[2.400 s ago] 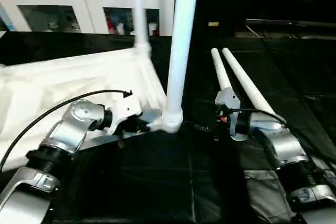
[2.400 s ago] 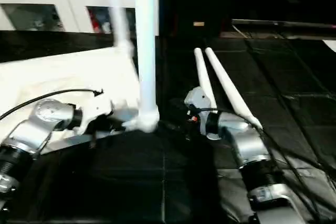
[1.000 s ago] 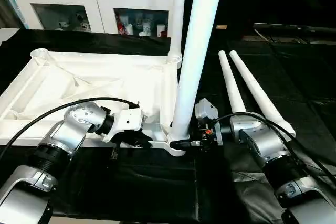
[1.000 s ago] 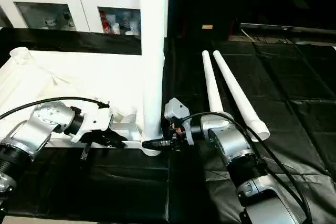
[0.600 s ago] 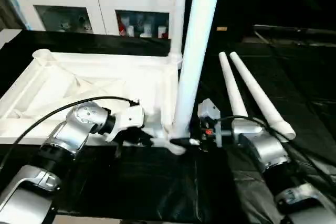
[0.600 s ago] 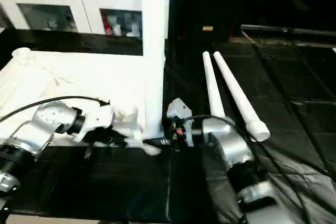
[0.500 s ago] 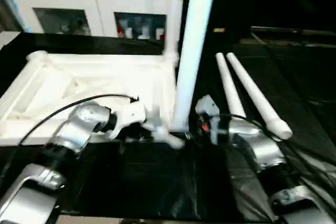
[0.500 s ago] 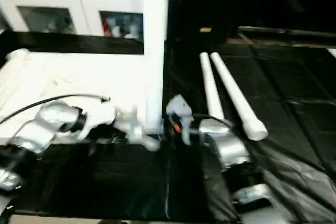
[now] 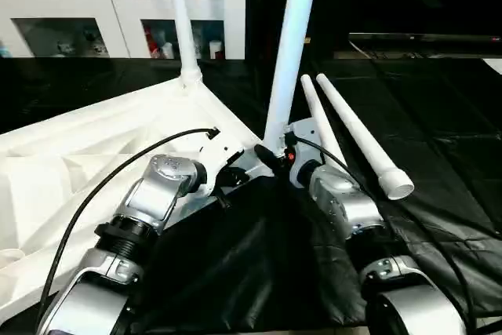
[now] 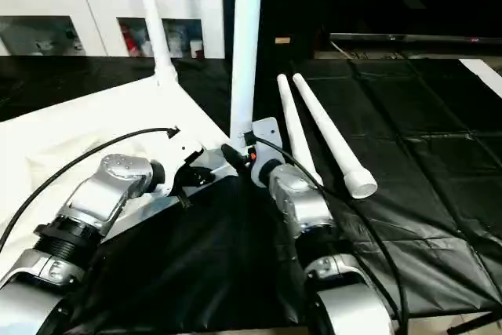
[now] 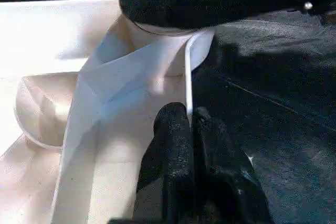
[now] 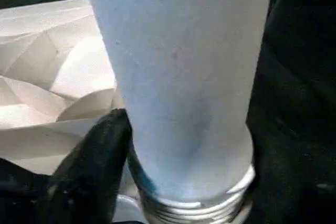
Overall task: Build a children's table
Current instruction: Rotate leg to tighten
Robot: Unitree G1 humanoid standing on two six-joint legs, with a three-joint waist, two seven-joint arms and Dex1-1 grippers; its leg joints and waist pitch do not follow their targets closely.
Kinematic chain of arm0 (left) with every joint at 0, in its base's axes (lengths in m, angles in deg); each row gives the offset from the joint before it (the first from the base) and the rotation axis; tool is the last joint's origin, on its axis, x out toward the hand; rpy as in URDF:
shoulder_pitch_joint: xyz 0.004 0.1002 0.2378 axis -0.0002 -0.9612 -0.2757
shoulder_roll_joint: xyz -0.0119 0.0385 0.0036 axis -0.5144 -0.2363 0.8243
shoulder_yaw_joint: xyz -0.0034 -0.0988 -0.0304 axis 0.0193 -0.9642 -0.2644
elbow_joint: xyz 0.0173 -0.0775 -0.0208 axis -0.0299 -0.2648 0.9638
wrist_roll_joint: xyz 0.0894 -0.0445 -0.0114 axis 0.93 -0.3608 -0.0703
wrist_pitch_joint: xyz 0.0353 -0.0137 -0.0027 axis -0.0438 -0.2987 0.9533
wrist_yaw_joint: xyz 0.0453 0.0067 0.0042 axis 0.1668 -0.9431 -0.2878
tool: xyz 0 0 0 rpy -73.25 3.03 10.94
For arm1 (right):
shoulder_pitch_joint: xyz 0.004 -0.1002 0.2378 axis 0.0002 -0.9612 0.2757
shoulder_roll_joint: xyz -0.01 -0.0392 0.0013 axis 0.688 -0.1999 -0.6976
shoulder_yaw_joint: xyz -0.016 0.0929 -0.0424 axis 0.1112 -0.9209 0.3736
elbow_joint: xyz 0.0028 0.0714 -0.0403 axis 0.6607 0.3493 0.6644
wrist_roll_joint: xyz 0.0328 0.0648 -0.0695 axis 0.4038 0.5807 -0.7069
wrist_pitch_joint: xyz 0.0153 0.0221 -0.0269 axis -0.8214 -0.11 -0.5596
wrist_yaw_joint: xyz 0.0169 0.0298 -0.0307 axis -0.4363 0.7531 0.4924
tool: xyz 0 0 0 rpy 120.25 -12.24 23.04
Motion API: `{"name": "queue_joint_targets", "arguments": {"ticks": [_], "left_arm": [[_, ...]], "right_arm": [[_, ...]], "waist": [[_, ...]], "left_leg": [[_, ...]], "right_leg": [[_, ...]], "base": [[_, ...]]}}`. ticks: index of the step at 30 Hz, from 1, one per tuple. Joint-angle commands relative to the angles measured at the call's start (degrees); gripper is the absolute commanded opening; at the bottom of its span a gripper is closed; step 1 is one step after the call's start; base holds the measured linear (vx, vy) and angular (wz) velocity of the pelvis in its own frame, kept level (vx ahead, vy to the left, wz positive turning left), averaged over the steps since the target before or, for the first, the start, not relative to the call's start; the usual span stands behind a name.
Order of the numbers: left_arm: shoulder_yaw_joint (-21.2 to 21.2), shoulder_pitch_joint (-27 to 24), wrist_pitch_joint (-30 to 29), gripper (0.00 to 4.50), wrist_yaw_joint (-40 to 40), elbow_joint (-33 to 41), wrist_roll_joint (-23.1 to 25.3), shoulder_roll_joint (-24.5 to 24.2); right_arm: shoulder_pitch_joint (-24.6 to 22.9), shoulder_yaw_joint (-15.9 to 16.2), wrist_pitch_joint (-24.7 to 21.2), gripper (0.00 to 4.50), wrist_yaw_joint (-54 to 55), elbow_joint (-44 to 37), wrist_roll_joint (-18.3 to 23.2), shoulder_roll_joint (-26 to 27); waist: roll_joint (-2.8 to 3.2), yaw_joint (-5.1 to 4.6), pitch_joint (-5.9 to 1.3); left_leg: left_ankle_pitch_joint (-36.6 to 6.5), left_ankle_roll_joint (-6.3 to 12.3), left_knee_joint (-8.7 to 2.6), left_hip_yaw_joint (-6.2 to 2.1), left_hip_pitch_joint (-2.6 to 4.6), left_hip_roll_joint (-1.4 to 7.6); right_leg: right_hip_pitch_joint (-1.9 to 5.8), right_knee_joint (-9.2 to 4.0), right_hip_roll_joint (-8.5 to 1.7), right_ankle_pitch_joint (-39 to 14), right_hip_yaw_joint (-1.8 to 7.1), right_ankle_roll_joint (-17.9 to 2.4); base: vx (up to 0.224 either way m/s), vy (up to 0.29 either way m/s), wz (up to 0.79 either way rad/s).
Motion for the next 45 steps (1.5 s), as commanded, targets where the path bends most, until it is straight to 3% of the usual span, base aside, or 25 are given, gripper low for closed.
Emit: {"name": "queue_joint_targets", "arguments": {"ticks": [1,4,5,7,10,16,18,20,24,31,38,39,45], "left_arm": [[0.0,1.2,2.9,0.00,-0.4,3.5,-0.7,0.2],[0.2,0.8,6.0,0.00,3.0,1.5,-1.0,-2.6],[0.1,0.7,6.8,0.00,4.0,0.9,-1.2,-3.1],[-0.2,0.7,8.1,0.00,5.9,-0.5,-1.6,-4.1],[0.1,0.3,13.1,0.00,10.2,-2.9,-2.4,-6.3],[1.1,-0.1,18.8,0.00,19.9,-4.5,-4.7,-9.6],[1.4,0.0,20.1,0.00,22.3,-5.1,-5.1,-10.2],[1.9,0.0,21.4,0.00,26.8,-5.1,-6.1,-11.1],[2.9,0.1,22.9,0.00,29.4,-5.3,-6.2,-11.7],[4.5,-0.4,25.7,0.00,34.2,-4.4,-6.4,-12.4],[5.3,-0.6,26.8,0.00,35.6,-4.3,-6.1,-12.7],[5.5,-0.6,27.1,0.00,35.6,-4.3,-5.8,-12.8],[5.4,-0.4,27.7,0.00,36.0,-4.6,-5.6,-12.7]], "right_arm": [[-1.4,4.0,-1.6,3.71,-3.5,3.3,-0.6,3.0],[-3.0,4.1,-1.6,3.96,-7.1,-0.2,-0.2,-0.2],[-3.5,4.0,-1.6,4.08,-8.4,-1.3,-0.1,-1.2],[-4.6,3.9,-1.9,4.16,-11.6,-3.9,0.6,-3.2],[-7.3,4.6,-3.7,4.44,-19.2,-10.7,2.0,-8.7],[-9.4,6.7,-4.0,4.44,-31.9,-17.9,3.3,-17.9],[-9.5,7.3,-4.0,4.44,-35.2,-19.1,3.3,-20.0],[-8.9,8.7,-3.7,4.44,-40.9,-20.2,3.4,-22.6],[-8.2,10.3,-2.7,4.44,-43.7,-20.5,3.1,-23.4],[-5.2,14.6,0.3,4.44,-49.2,-17.3,1.3,-22.2],[-3.8,15.1,0.4,4.30,-51.2,-15.3,1.8,-21.3],[-3.5,15.2,0.0,4.30,-52.0,-14.8,2.2,-21.2],[-2.9,15.0,0.0,3.87,-54.3,-12.6,3.3,-20.3]], "waist": [[0.82,0.14,-3.59],[0.71,-0.01,-3.58],[0.31,0.09,-3.51],[0.68,0.18,-3.79],[0.41,0.56,-3.82],[0.34,1.67,-4.22],[0.04,1.98,-4.25],[0.14,2.42,-4.16],[0.35,3.16,-4.05],[0.13,3.41,-4.07],[0.06,3.98,-4.21],[-0.46,3.95,-4.19],[-0.14,4.13,-4.28]], "left_leg": [[-11.3,0.52,-4.19,-1.63,0.20,3.57],[-11.5,0.60,-4.24,-1.62,0.06,3.60],[-11.2,0.98,-4.25,-1.61,0.05,3.53],[-8.9,1.77,-4.03,-1.55,0.02,3.65],[-7.7,2.73,-3.87,-1.46,0.00,3.64],[-5.3,4.05,-3.29,-1.26,-0.38,3.71],[-4.5,4.81,-3.10,-1.12,-0.47,3.75],[-4.9,5.20,-2.98,-1.09,-0.58,3.70],[-6.4,4.55,-3.08,-1.15,-0.39,3.97],[-7.4,3.46,-3.18,-1.16,-0.26,4.05],[-6.2,3.85,-3.08,-1.19,-0.41,4.07],[-6.2,3.92,-3.10,-1.13,-0.45,4.03],[-5.6,4.06,-2.99,-1.18,-0.53,4.02]], "right_leg": [[2.54,-4.88,-6.04,-8.6,3.70,-12.1],[2.70,-4.84,-6.10,-8.4,3.81,-12.0],[2.77,-5.01,-6.03,-8.5,3.77,-11.8],[2.81,-4.47,-5.97,-4.9,3.79,-12.2],[2.99,-4.33,-5.90,-2.8,3.68,-12.2],[3.08,-3.78,-5.91,0.6,3.51,-12.6],[2.75,-3.54,-5.83,2.5,3.45,-13.1],[2.67,-3.60,-5.85,1.5,3.39,-13.1],[2.32,-3.83,-5.98,-2.2,3.39,-13.1],[2.19,-3.88,-6.02,-4.0,3.41,-12.9],[2.24,-3.52,-6.08,-2.4,3.36,-12.9],[2.33,-3.54,-6.05,-2.5,3.34,-12.8],[2.27,-3.43,-6.14,-2.9,3.32,-12.7]], "base": [[0.000,0.000,0.00],[0.000,0.000,0.00],[0.000,0.000,0.00],[0.000,0.000,0.00],[0.000,0.000,0.00],[0.000,0.000,0.00],[0.000,0.000,0.00],[0.000,0.000,0.00],[0.000,0.000,0.00],[0.000,0.000,0.00],[0.000,0.000,0.00],[0.000,0.000,0.00],[0.000,0.000,0.00]]}}
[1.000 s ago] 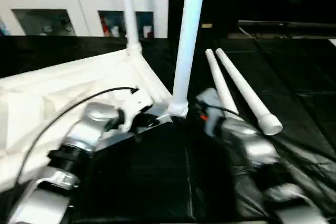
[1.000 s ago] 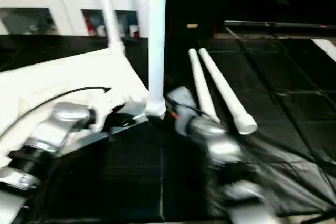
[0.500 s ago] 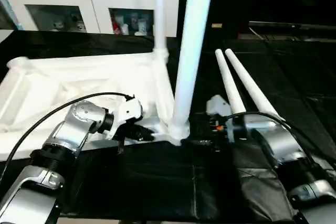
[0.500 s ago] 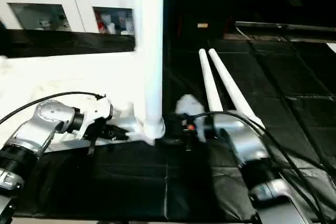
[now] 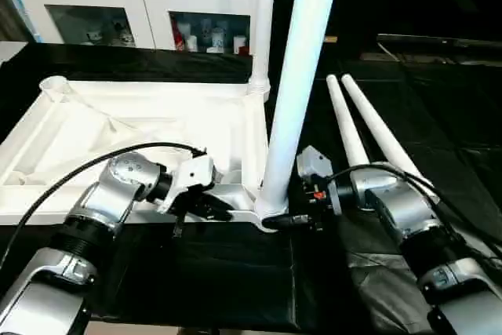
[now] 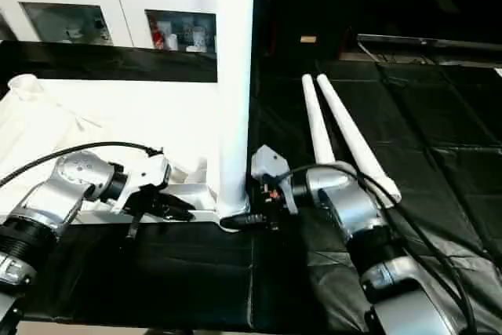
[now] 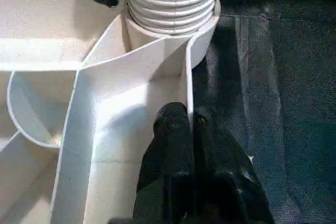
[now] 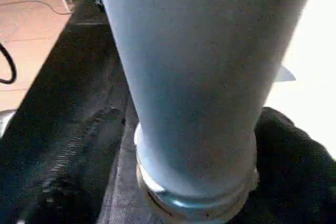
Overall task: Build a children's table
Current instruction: Rotate leg to tighten
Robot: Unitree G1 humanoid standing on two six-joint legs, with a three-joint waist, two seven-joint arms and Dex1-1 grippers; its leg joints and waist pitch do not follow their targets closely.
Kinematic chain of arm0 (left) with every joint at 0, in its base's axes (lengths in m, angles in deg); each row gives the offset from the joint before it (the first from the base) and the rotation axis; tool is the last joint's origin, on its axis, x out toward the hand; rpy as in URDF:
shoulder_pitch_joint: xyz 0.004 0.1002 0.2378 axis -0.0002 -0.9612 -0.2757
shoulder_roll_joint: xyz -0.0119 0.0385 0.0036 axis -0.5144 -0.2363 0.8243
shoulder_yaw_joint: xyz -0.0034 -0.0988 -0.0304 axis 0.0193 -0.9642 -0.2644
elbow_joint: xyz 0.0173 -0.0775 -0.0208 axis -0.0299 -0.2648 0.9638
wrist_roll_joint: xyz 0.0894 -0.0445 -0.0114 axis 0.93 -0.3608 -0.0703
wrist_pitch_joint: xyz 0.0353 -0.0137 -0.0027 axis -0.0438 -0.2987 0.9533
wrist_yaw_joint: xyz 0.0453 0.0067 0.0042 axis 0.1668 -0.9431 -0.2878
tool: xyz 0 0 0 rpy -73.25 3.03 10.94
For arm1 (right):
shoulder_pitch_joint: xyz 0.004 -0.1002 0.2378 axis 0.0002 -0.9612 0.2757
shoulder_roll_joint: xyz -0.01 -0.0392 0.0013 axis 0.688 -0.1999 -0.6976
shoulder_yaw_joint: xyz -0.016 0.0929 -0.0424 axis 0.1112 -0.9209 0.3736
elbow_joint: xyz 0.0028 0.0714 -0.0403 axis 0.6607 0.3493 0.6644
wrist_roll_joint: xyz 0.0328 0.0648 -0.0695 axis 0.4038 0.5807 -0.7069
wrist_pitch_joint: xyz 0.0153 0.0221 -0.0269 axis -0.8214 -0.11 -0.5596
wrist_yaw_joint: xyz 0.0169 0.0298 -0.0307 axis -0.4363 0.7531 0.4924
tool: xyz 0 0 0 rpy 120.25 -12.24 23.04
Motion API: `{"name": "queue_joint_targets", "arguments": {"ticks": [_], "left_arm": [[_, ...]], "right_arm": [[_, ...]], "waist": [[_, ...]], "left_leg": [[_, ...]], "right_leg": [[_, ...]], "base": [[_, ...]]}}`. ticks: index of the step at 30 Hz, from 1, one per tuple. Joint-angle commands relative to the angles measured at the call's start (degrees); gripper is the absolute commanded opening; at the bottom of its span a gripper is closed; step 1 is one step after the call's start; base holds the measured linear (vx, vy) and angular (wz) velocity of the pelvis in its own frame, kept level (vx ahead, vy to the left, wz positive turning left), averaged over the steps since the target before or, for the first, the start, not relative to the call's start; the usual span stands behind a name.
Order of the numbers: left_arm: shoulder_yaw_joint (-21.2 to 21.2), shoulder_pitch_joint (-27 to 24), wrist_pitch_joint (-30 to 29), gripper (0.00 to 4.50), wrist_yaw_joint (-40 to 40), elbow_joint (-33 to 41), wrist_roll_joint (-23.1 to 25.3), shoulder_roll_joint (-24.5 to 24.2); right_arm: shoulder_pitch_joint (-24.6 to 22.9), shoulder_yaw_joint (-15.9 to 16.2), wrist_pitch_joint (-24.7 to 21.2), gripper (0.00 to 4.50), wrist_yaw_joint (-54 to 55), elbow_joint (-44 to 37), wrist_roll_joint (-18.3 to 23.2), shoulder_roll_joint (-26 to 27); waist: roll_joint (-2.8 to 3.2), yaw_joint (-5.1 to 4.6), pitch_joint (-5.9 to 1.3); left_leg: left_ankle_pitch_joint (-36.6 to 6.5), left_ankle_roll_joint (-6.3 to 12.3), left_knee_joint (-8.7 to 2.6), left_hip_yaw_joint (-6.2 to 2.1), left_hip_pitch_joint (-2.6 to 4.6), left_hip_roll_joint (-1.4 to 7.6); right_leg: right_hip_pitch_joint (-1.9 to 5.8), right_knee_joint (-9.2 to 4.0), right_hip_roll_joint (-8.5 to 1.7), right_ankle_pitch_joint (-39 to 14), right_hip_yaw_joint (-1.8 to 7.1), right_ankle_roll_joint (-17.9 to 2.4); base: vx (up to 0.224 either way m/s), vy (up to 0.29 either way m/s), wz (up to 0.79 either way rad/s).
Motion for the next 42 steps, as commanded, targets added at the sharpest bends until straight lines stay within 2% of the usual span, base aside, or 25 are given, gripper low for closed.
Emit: {"name": "queue_joint_targets", "arguments": {"ticks": [1,11,15,18,19,20,22,23,25,26,27,28,29,30,31,32,34,36,37,39,42], "left_arm": [[1.0,0.6,1.3,0.00,2.2,1.6,-0.6,0.2],[1.0,0.8,1.9,0.00,2.4,0.6,-0.3,-0.1],[0.4,0.9,1.3,0.00,1.8,0.3,-0.7,0.3],[-0.9,1.0,-0.9,0.00,-1.4,0.0,-1.2,2.0],[-1.3,1.2,-1.6,0.00,-3.0,-0.2,-1.1,2.6],[-1.9,1.4,-2.5,0.00,-7.1,-0.6,-0.2,3.8],[-3.1,1.3,-5.3,0.00,-12.9,0.2,0.5,5.6],[-3.7,1.2,-7.5,0.00,-15.1,1.1,0.4,6.5],[-4.2,1.0,-8.9,0.00,-16.5,1.8,0.2,7.1],[-5.0,0.6,-12.0,0.00,-19.6,3.6,0.2,8.6],[-5.0,0.6,-12.0,0.00,-19.6,3.6,0.2,8.6],[-7.1,0.0,-19.1,0.00,-26.3,7.8,-0.4,12.7],[-7.8,-0.1,-21.4,0.00,-28.6,9.2,-0.5,14.2],[-7.8,-0.1,-21.4,0.00,-28.6,9.2,-0.5,14.2],[-8.1,-0.6,-24.6,0.00,-31.6,11.9,-0.6,16.6],[-8.1,-0.7,-25.1,0.00,-32.1,12.4,-0.6,17.0],[-7.0,-1.7,-27.2,0.00,-33.4,15.6,-0.3,18.3],[-6.1,-2.4,-27.7,0.00,-33.2,17.1,0.2,18.1],[-6.0,-2.5,-27.8,0.00,-33.3,17.3,0.5,18.0],[-5.6,-2.6,-26.8,0.00,-33.4,16.7,2.1,16.3],[-5.5,-2.5,-25.5,0.00,-32.6,15.8,2.8,14.3]], "right_arm": [[0.7,-0.3,0.2,3.75,-1.2,0.7,0.5,0.1],[0.4,-0.4,0.2,2.87,-2.0,1.8,1.0,0.7],[-0.5,-0.7,-0.1,2.74,-1.7,1.6,1.5,1.2],[-2.1,-2.0,-1.6,2.73,0.7,0.5,2.8,2.4],[-2.5,-2.7,-2.0,2.73,2.5,0.4,3.1,3.1],[-3.0,-4.0,-1.5,2.72,8.6,1.1,2.3,5.0],[-3.4,-5.7,-1.8,2.72,21.2,3.2,-0.4,8.2],[-3.7,-6.2,-2.4,2.72,24.9,3.6,-1.0,9.4],[-4.0,-6.6,-2.8,2.72,27.1,3.8,-1.2,10.2],[-4.4,-7.3,-3.2,2.72,30.0,3.8,-1.0,12.3],[-4.4,-7.3,-3.2,2.72,30.0,3.8,-1.0,12.3],[-3.9,-8.9,-3.6,2.72,37.9,5.2,-1.1,17.2],[-3.6,-9.4,-3.4,2.72,41.1,5.9,-1.5,18.8],[-3.6,-9.4,-3.4,2.72,41.1,5.9,-1.5,18.8],[-2.5,-10.4,-3.4,2.72,46.8,7.8,-2.0,21.3],[-2.3,-10.6,-3.4,2.72,47.7,8.1,-2.1,21.8],[-1.6,-10.8,-3.6,2.72,50.9,9.2,-2.5,23.5],[-1.4,-11.2,-3.1,2.72,50.6,9.6,-2.1,24.0],[-1.3,-11.4,-3.0,2.72,50.7,9.6,-2.2,24.1],[-1.5,-12.1,-2.4,3.28,50.4,9.2,-2.3,24.0],[-2.4,-11.8,-1.1,3.51,48.9,8.1,-2.8,22.7]], "waist": [[-0.03,-0.19,-4.32],[0.08,-0.11,-4.35],[0.23,-0.13,-4.38],[0.29,-0.12,-4.43],[0.39,0.00,-4.36],[0.25,-0.05,-4.39],[0.25,-0.66,-4.22],[0.07,-1.09,-4.03],[0.15,-1.77,-3.90],[0.41,-2.04,-3.87],[0.26,-2.17,-3.86],[0.08,-2.32,-3.97],[0.21,-2.56,-3.86],[0.20,-2.64,-3.95],[0.07,-2.81,-4.00],[0.07,-3.26,-3.96],[0.03,-3.45,-3.98],[-0.27,-3.66,-3.99],[-0.13,-3.65,-3.98],[-0.09,-3.79,-3.93],[0.09,-3.82,-3.96]], "left_leg": [[-5.5,3.71,-3.43,-1.19,0.71,3.96],[-6.1,3.37,-3.42,-1.20,0.74,3.97],[-6.1,3.27,-3.37,-1.20,0.73,3.92],[-6.0,3.29,-3.33,-1.19,0.73,3.96],[-6.4,3.24,-3.37,-1.21,0.91,4.14],[-6.3,2.80,-3.42,-1.24,0.84,4.12],[-7.3,1.20,-3.81,-1.52,0.86,4.09],[-9.0,0.26,-4.01,-1.56,0.80,3.79],[-10.1,-0.40,-4.12,-1.53,0.86,3.70],[-10.5,-0.60,-4.17,-1.55,0.89,3.80],[-10.9,-0.43,-4.14,-1.50,1.10,3.74],[-10.3,-0.55,-4.13,-1.46,1.10,3.84],[-9.3,-0.50,-4.19,-1.54,0.94,3.87],[-9.2,-0.56,-4.16,-1.55,1.02,3.89],[-8.3,-0.05,-4.06,-1.47,0.84,3.55],[-7.6,-0.02,-4.12,-1.55,0.67,3.70],[-7.5,0.65,-4.00,-1.42,0.75,3.62],[-6.8,1.82,-3.91,-1.32,0.53,3.29],[-6.6,1.97,-3.91,-1.34,0.51,3.34],[-6.6,2.32,-3.97,-1.38,0.51,3.37],[-7.1,2.21,-3.97,-1.41,0.61,3.38]], "right_leg": [[3.12,-3.54,-5.99,-2.3,3.46,-12.8],[3.13,-3.53,-6.01,-2.5,3.42,-13.0],[3.15,-3.50,-5.95,-2.0,3.42,-13.1],[3.19,-3.43,-5.95,-1.4,3.42,-13.3],[2.99,-3.60,-6.11,-1.9,3.45,-13.5],[3.07,-3.50,-6.09,-2.0,3.45,-13.4],[2.99,-3.74,-6.31,-4.7,3.41,-13.1],[3.30,-4.27,-6.40,-8.8,3.31,-12.0],[3.33,-4.77,-6.45,-12.0,3.46,-10.9],[3.27,-4.75,-6.42,-12.2,3.58,-10.8],[3.08,-5.01,-6.34,-12.2,3.61,-10.8],[3.25,-4.69,-6.40,-11.2,3.70,-11.0],[3.05,-4.67,-6.42,-9.7,3.67,-11.9],[3.14,-4.58,-6.39,-9.6,3.62,-11.9],[3.31,-4.60,-6.22,-8.9,3.58,-11.8],[3.29,-4.35,-6.25,-7.6,3.60,-12.3],[3.36,-4.46,-6.20,-6.9,3.62,-12.2],[3.51,-4.56,-6.02,-6.2,3.59,-11.8],[3.51,-4.55,-6.05,-6.2,3.59,-11.6],[3.47,-4.56,-5.94,-6.2,3.59,-11.2],[3.38,-4.61,-5.97,-6.4,3.60,-11.1]], "base": [[0.000,0.000,0.00],[0.000,0.000,0.00],[0.000,0.000,0.00],[0.000,0.000,0.00],[0.000,0.000,0.00],[0.000,0.000,0.00],[0.000,0.000,0.00],[0.000,0.000,0.00],[0.000,0.000,0.00],[0.000,0.000,0.00],[0.000,0.000,0.00],[0.000,0.000,0.00],[0.000,0.000,0.00],[0.000,0.000,0.00],[0.000,0.000,0.00],[0.000,0.000,0.00],[0.000,0.000,0.00],[0.000,0.000,0.00],[0.000,0.000,0.00],[0.000,0.000,0.00],[0.000,0.000,0.00]]}}
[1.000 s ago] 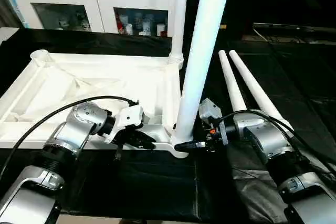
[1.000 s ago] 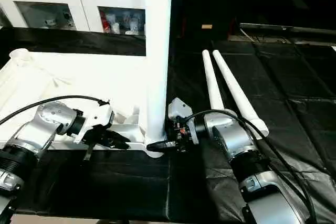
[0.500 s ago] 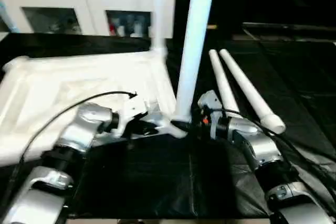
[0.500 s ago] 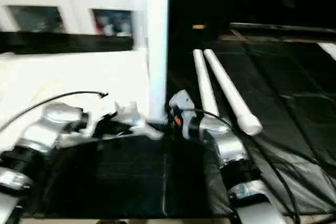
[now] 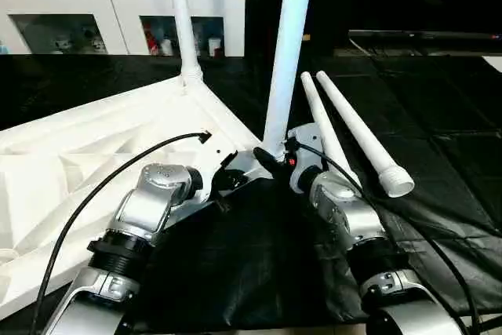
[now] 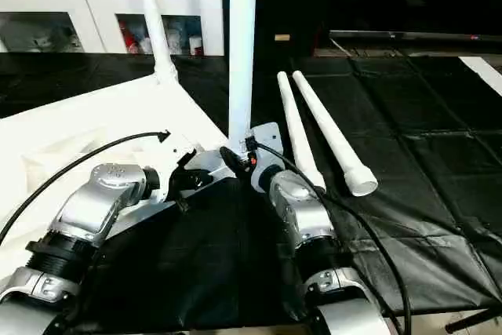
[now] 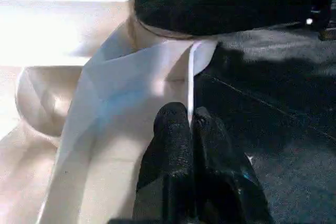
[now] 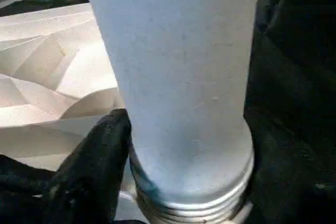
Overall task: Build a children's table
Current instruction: Rotate leg to tighten
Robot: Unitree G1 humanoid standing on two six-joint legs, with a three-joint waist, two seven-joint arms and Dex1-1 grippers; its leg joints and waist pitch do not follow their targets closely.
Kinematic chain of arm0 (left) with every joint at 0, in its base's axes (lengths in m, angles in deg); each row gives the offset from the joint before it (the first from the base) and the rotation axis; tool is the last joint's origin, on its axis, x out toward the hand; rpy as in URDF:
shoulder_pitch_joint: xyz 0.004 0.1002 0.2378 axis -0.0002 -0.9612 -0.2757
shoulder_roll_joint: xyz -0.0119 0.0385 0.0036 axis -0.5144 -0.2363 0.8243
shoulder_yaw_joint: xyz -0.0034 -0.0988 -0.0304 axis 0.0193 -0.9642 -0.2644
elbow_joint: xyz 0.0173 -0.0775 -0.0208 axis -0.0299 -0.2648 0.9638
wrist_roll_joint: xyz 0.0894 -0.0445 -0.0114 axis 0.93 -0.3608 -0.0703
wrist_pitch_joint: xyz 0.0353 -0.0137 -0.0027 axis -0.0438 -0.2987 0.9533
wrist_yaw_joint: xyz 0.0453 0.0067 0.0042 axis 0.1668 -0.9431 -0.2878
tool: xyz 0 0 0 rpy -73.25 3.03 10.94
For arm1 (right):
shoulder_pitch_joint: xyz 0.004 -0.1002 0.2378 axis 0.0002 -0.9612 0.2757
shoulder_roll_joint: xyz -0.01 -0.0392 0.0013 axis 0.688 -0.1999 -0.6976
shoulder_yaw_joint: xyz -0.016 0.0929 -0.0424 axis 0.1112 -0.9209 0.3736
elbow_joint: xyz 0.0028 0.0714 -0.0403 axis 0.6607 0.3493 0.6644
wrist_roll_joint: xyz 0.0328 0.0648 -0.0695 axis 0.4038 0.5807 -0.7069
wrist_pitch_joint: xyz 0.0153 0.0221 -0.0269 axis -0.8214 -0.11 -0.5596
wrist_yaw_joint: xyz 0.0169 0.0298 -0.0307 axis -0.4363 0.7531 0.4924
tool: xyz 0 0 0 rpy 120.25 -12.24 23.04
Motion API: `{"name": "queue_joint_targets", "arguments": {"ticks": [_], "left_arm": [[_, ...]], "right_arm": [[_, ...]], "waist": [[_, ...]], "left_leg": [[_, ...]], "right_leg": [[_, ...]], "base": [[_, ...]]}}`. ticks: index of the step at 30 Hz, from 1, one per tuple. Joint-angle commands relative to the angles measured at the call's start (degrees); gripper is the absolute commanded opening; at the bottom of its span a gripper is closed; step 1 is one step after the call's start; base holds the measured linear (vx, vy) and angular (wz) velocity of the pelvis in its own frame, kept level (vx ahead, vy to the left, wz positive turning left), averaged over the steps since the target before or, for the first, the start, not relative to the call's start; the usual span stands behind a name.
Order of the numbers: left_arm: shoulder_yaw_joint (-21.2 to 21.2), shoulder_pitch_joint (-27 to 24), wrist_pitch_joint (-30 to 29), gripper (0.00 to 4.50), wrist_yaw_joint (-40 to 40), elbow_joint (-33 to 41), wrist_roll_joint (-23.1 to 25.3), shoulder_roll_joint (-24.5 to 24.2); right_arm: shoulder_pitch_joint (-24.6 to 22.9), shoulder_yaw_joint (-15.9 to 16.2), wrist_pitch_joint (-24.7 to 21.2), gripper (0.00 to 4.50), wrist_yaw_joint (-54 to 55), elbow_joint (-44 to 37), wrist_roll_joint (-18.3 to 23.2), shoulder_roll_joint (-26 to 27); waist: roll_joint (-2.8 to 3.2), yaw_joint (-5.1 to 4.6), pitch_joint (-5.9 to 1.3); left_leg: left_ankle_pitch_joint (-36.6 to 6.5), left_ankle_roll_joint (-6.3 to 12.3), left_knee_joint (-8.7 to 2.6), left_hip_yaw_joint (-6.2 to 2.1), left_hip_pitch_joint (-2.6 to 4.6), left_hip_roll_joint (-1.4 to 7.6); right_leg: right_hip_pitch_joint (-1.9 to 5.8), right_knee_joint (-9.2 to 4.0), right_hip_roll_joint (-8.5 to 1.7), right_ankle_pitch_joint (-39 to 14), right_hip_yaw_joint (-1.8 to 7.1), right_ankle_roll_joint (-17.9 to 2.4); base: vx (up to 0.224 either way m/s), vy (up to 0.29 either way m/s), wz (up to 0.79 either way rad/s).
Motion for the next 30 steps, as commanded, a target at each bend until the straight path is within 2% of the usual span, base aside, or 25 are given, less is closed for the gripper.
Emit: {"name": "queue_joint_targets", "arguments": {"ticks": [1,4,5,6,7,8,9,11,16,18,20,21,23,25,26,29,30], "left_arm": [[1.4,1.6,2.3,0.00,1.1,2.7,-0.7,0.8],[1.0,1.7,3.5,0.00,2.6,1.9,-1.6,-0.6],[1.1,1.7,4.4,0.00,3.5,1.5,-1.7,-1.2],[1.1,1.8,4.5,0.00,3.6,1.4,-1.7,-1.3],[1.3,1.9,6.2,0.00,5.2,0.7,-1.9,-2.2],[1.5,1.9,8.5,0.00,7.8,-0.3,-2.2,-3.5],[1.8,2.1,11.1,0.00,10.3,-1.3,-2.5,-4.6],[2.2,2.0,12.9,0.00,12.5,-1.7,-2.8,-5.6],[4.2,1.9,17.8,0.00,21.5,-2.7,-3.7,-10.1],[5.4,1.8,20.0,0.00,25.7,-3.7,-3.6,-12.3],[5.8,1.9,20.7,0.00,26.6,-4.1,-3.4,-12.7],[6.7,2.0,22.2,0.00,29.2,-4.8,-3.4,-13.6],[7.6,2.2,23.5,0.00,30.9,-5.3,-3.1,-14.2],[8.2,2.5,24.7,0.00,31.4,-6.0,-2.4,-14.3],[8.8,2.9,25.8,0.00,31.7,-6.7,-2.0,-14.4],[9.3,3.2,26.6,0.00,32.2,-7.3,-1.9,-14.4],[9.6,3.4,27.3,0.00,33.2,-7.6,-2.1,-14.3]], "right_arm": [[-1.3,3.4,-0.8,3.60,-3.2,1.3,-0.4,1.7],[-2.9,3.8,0.6,3.91,-6.7,-1.2,0.1,-1.1],[-3.6,3.8,0.9,4.01,-8.6,-2.3,0.6,-2.3],[-3.7,3.8,0.9,4.08,-8.9,-2.5,0.6,-2.5],[-4.5,3.8,1.1,4.14,-11.8,-4.1,1.4,-4.4],[-5.2,3.8,1.2,4.23,-15.7,-6.0,2.0,-7.0],[-5.7,3.9,1.2,4.23,-19.0,-7.4,2.3,-9.4],[-5.8,3.9,1.2,4.45,-21.6,-8.3,2.7,-11.1],[-4.9,5.6,0.7,4.49,-32.7,-10.4,3.8,-17.5],[-4.1,7.0,0.4,4.49,-38.6,-11.1,4.3,-20.2],[-3.7,7.5,0.4,4.49,-40.2,-11.1,4.2,-20.7],[-2.8,9.3,0.6,4.49,-44.0,-10.8,3.8,-22.1],[-2.0,10.7,0.6,4.49,-47.2,-10.5,3.5,-22.9],[-1.2,11.9,1.0,4.49,-49.3,-9.7,2.8,-23.0],[-0.4,12.8,1.1,4.49,-50.9,-9.0,2.4,-23.0],[0.3,13.6,0.9,4.49,-52.4,-8.5,2.3,-22.9],[0.8,14.5,0.6,4.49,-53.9,-8.2,2.2,-22.7]], "waist": [[0.16,0.43,-3.95],[0.13,0.46,-3.96],[0.51,0.54,-3.93],[0.37,0.57,-3.93],[0.31,0.71,-4.01],[0.53,0.80,-3.94],[0.19,1.14,-4.00],[0.36,1.43,-3.99],[0.37,1.98,-4.00],[0.39,2.80,-4.04],[0.42,3.07,-3.99],[0.47,3.21,-3.98],[0.44,3.30,-4.03],[0.37,3.38,-4.02],[0.57,3.56,-4.09],[0.45,3.88,-4.10],[0.65,4.03,-4.12]], "left_leg": [[-7.0,2.47,-3.91,-1.40,0.40,3.40],[-6.8,2.66,-3.85,-1.36,0.35,3.36],[-7.0,2.74,-3.80,-1.37,0.42,3.36],[-7.1,2.92,-3.78,-1.34,0.42,3.32],[-6.8,3.08,-3.74,-1.34,0.40,3.42],[-7.3,3.25,-3.71,-1.31,0.37,3.32],[-7.2,3.59,-3.62,-1.33,0.39,3.25],[-7.3,3.83,-3.62,-1.29,0.46,3.38],[-7.7,3.55,-3.62,-1.26,0.48,3.65],[-7.4,4.09,-3.46,-1.13,0.54,3.68],[-7.9,4.03,-3.47,-1.12,0.59,3.73],[-8.4,3.89,-3.50,-1.19,0.57,3.70],[-8.6,3.52,-3.53,-1.26,0.60,3.88],[-8.5,3.40,-3.52,-1.24,0.52,3.90],[-8.6,3.39,-3.44,-1.23,0.61,3.83],[-8.8,3.01,-3.45,-1.20,0.64,3.93],[-8.8,2.93,-3.44,-1.24,0.68,3.97]], "right_leg": [[3.28,-4.43,-5.90,-5.7,3.67,-11.1],[3.37,-4.27,-5.93,-4.4,3.67,-11.6],[3.33,-4.36,-5.89,-4.4,3.65,-11.5],[3.39,-4.42,-5.77,-4.3,3.62,-11.4],[3.41,-4.29,-5.89,-3.5,3.72,-11.5],[3.40,-4.48,-5.78,-3.9,3.69,-11.2],[3.61,-4.50,-5.77,-4.0,3.65,-10.8],[3.38,-4.44,-5.78,-4.0,3.67,-11.0],[3.29,-4.30,-5.76,-5.3,3.51,-11.5],[3.17,-4.21,-5.66,-4.7,3.48,-11.5],[3.02,-4.23,-5.75,-5.3,3.46,-11.6],[3.06,-4.35,-5.79,-6.4,3.32,-11.7],[3.05,-4.21,-5.88,-6.6,3.34,-11.9],[3.05,-4.13,-5.92,-6.1,3.35,-12.2],[3.00,-4.19,-5.97,-6.3,3.35,-12.3],[3.04,-4.25,-6.05,-7.1,3.37,-12.0],[3.00,-4.27,-6.12,-7.1,3.37,-12.0]], "base": [[0.000,0.000,0.00],[0.000,0.000,0.00],[0.000,0.000,0.00],[0.000,0.000,0.00],[0.000,0.000,0.00],[0.000,0.000,0.00],[0.000,0.000,0.00],[0.000,0.000,0.00],[0.000,0.000,0.00],[0.000,0.000,0.00],[0.000,0.000,0.00],[0.000,0.000,0.00],[0.000,0.000,0.00],[0.000,0.000,0.00],[0.000,0.000,0.00],[0.000,0.000,0.00],[0.000,0.000,0.00]]}}
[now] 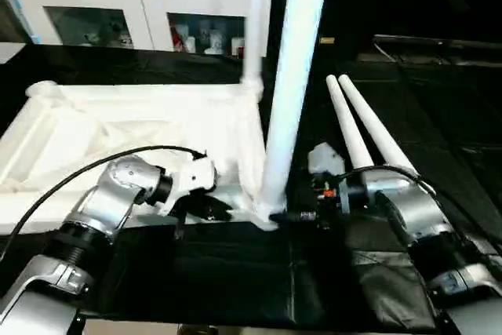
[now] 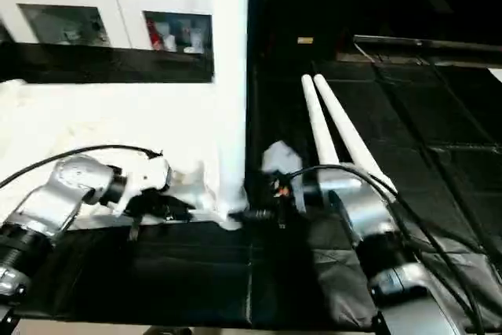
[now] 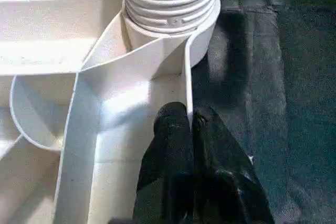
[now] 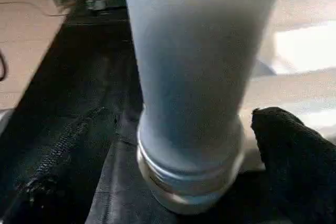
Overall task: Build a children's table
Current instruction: Rotate leg to tighten
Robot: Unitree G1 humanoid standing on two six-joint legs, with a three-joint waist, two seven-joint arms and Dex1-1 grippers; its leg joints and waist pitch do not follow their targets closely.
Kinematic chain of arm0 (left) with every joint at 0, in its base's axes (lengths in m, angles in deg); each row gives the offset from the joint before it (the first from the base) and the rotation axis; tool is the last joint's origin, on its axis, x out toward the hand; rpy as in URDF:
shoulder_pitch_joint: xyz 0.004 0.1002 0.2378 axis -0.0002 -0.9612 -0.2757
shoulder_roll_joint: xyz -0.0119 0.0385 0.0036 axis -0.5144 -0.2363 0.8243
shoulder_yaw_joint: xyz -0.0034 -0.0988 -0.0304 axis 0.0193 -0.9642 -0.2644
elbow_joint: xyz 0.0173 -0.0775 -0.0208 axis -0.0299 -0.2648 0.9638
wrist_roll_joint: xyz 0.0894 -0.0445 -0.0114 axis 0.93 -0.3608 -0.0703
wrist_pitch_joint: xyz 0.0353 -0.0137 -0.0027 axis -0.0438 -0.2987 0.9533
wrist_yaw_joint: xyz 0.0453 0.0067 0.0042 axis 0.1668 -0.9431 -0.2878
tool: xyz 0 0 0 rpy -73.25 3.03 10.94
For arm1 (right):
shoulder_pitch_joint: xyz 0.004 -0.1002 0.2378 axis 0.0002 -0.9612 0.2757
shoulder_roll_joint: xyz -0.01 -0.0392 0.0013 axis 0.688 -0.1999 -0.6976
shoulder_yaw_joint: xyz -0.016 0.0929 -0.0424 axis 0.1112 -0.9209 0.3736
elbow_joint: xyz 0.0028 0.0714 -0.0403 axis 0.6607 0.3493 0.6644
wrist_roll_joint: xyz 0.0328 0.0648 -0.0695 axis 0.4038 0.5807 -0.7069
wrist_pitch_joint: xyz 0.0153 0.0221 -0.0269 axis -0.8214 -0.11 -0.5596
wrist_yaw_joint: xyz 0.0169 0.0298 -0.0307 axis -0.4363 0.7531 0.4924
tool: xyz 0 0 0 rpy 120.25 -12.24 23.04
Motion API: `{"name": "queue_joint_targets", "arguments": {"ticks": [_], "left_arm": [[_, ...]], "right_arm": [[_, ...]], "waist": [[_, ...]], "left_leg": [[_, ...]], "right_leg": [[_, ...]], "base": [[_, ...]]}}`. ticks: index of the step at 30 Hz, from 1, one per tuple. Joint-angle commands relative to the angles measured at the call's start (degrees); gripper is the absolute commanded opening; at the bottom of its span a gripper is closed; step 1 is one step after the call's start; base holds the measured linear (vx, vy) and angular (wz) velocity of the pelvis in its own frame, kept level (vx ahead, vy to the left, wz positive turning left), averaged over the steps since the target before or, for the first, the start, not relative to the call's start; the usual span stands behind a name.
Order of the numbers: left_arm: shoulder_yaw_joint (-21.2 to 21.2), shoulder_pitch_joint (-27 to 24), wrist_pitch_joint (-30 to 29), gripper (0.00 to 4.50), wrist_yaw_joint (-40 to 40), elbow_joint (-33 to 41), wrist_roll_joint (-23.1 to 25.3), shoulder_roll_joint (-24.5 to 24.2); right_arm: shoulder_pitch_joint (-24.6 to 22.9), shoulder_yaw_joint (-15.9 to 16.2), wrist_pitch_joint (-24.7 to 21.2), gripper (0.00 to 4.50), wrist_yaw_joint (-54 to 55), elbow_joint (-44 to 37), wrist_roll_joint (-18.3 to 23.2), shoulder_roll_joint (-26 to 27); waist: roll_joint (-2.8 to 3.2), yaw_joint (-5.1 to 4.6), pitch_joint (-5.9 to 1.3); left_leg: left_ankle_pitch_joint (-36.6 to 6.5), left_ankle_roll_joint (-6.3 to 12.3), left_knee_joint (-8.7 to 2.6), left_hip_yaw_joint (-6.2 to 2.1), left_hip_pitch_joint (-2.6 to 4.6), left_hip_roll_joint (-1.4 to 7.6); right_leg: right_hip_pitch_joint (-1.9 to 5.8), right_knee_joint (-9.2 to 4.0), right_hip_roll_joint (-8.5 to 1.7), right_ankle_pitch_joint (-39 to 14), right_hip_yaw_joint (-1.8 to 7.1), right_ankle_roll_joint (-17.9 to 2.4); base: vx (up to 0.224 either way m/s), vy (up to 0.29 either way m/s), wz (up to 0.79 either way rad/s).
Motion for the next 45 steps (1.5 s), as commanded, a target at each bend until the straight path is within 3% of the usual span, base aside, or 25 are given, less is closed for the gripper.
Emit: {"name": "queue_joint_targets", "arguments": {"ticks": [1,2,6,16,21,28,32,34,35,37,38,39,43,45], "left_arm": [[1.9,1.6,1.7,0.00,2.5,0.1,0.7,0.2],[2.2,1.7,2.2,0.00,2.9,-0.2,0.8,0.3],[2.5,2.1,3.1,0.00,3.2,-0.8,1.0,0.5],[2.7,2.9,5.0,0.00,3.8,-3.1,1.1,0.6],[2.6,3.2,5.5,0.00,3.9,-3.9,1.1,0.7],[1.6,3.2,5.3,0.00,2.7,-4.5,0.9,1.1],[-0.1,2.4,2.6,0.00,0.7,-3.7,-0.5,2.2],[-1.8,3.0,0.4,0.00,-4.5,-4.6,-0.2,3.8],[-1.9,3.0,0.3,0.00,-4.9,-4.6,-0.2,3.9],[-3.3,3.5,-2.5,0.00,-10.1,-4.9,0.1,5.7],[-4.3,3.9,-5.0,0.00,-14.0,-4.4,0.2,7.3],[-5.0,4.0,-7.5,0.00,-16.5,-3.6,0.2,8.5],[-7.2,4.3,-17.0,0.00,-25.6,0.3,-0.2,14.6],[-7.7,4.6,-19.1,0.00,-28.8,1.2,0.0,16.7]], "right_arm": [[1.4,1.1,-0.2,4.49,-2.0,0.8,-0.6,-0.2],[1.6,1.6,-0.2,4.49,-2.8,1.0,-0.6,-0.2],[1.9,2.0,-0.5,4.49,-3.2,1.7,-0.3,0.5],[1.9,1.6,-1.7,3.73,-4.1,2.5,1.0,1.7],[1.5,1.6,-1.7,3.09,-4.1,2.6,1.0,2.1],[0.6,1.5,-1.9,2.72,-3.4,2.5,1.4,2.9],[-1.6,0.5,-3.2,2.69,-0.8,0.7,2.3,3.7],[-2.9,-1.7,-4.2,2.68,6.2,0.9,2.2,6.1],[-3.0,-1.9,-4.3,2.67,6.7,0.9,2.2,6.2],[-4.0,-3.9,-4.9,2.67,14.0,1.3,2.0,9.1],[-4.5,-5.1,-5.4,2.67,19.3,1.6,1.7,11.4],[-4.6,-5.7,-5.8,2.67,22.9,2.0,1.4,12.9],[-3.1,-8.7,-7.2,2.67,35.4,4.9,1.7,20.2],[-1.9,-9.7,-7.4,2.67,39.8,6.6,1.7,22.5]], "waist": [[0.51,-0.19,-4.21],[0.28,-0.19,-4.26],[0.37,-0.06,-4.28],[0.54,0.09,-4.33],[0.52,0.19,-4.34],[0.62,0.29,-4.35],[0.70,0.65,-4.27],[0.81,0.68,-4.06],[0.72,0.60,-4.02],[0.88,0.30,-3.64],[0.58,-0.28,-3.63],[0.77,-0.57,-3.66],[0.50,-1.83,-3.74],[0.69,-2.15,-3.81]], "left_leg": [[-8.6,2.80,-3.65,-1.21,0.87,3.78],[-8.3,2.81,-3.68,-1.23,0.87,3.82],[-8.4,2.80,-3.62,-1.21,0.88,3.84],[-8.7,2.11,-3.69,-1.27,0.87,3.90],[-8.7,2.14,-3.67,-1.26,0.86,3.90],[-9.0,1.94,-3.69,-1.28,0.91,3.96],[-10.1,1.64,-3.81,-1.33,0.95,4.05],[-11.1,1.06,-3.93,-1.32,1.08,4.04],[-11.4,0.75,-3.97,-1.30,1.09,4.03],[-14.5,-0.75,-4.38,-1.58,1.50,3.98],[-15.4,-1.52,-4.63,-1.65,1.63,3.98],[-15.5,-1.95,-4.66,-1.79,1.69,4.01],[-14.3,-1.72,-4.64,-1.71,1.37,3.74],[-12.9,-1.57,-4.53,-1.71,1.25,3.68]], "right_leg": [[2.95,-4.20,-5.89,-6.6,3.62,-12.0],[2.98,-4.06,-5.86,-5.8,3.58,-12.2],[2.93,-3.98,-5.94,-5.4,3.59,-12.4],[2.96,-4.00,-6.03,-5.8,3.53,-12.1],[2.98,-3.97,-6.08,-5.9,3.52,-12.2],[2.95,-3.99,-6.15,-5.9,3.49,-12.3],[2.98,-4.17,-6.23,-7.5,3.51,-12.0],[2.77,-4.52,-6.24,-9.6,3.54,-11.6],[2.80,-4.57,-6.25,-10.3,3.60,-11.3],[2.61,-5.39,-6.58,-16.8,3.55,-10.1],[2.77,-5.54,-6.64,-19.1,3.56,-9.4],[2.74,-5.61,-6.75,-19.7,3.59,-9.1],[3.04,-5.48,-6.67,-16.8,3.62,-9.8],[3.03,-5.30,-6.61,-15.1,3.58,-10.5]], "base": [[0.000,0.000,0.00],[0.000,0.000,0.00],[0.000,0.000,0.00],[0.000,0.000,0.00],[0.000,0.000,0.00],[0.000,0.000,0.00],[0.000,0.000,0.00],[0.000,0.000,0.00],[0.000,0.000,0.00],[0.000,0.000,0.00],[0.000,0.000,0.00],[0.000,0.000,0.00],[0.000,0.000,0.00],[0.000,0.000,0.00]]}}
